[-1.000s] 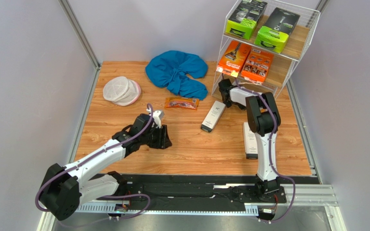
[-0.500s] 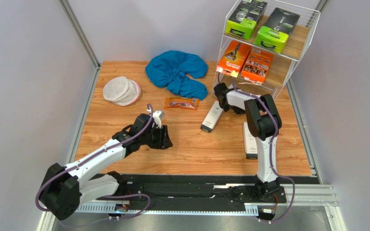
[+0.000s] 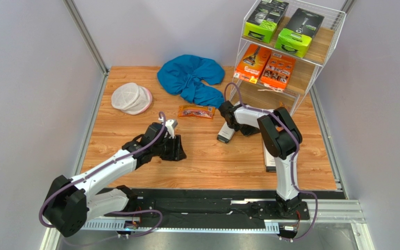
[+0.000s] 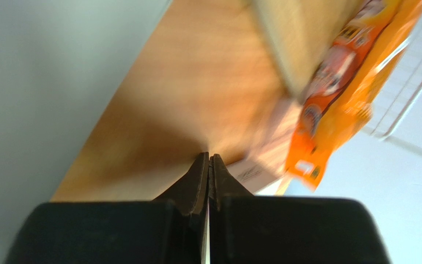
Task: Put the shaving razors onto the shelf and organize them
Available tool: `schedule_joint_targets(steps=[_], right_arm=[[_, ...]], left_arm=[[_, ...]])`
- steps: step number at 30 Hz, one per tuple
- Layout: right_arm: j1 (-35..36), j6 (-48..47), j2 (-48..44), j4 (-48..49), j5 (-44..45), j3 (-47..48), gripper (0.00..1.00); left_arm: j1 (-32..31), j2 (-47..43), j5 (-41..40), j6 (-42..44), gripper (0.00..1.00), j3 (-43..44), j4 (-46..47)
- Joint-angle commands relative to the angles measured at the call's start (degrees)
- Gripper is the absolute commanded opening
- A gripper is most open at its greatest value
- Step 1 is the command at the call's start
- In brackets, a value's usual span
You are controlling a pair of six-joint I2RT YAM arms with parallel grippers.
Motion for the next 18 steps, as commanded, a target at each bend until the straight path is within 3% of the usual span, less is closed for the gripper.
schedule_joint_targets(steps=[1, 8, 18], right_arm=[[4.1, 6.6, -8.6, -1.9, -6.4, -4.2, 0.0], [13.2, 13.8, -15.9, -5.5, -12.6, -8.4, 0.0], [23.2, 22.2, -24.5, -8.1, -19.9, -10.4, 0.0]], left_arm=[[0.9, 3.2, -2.5, 0.6, 0.57, 5.4, -1.1], [6.2, 17.8, -3.5, 4.5, 0.59, 18.9, -3.6], [10.3, 41.0, -8.1, 14.4, 0.6, 49.3, -11.2]])
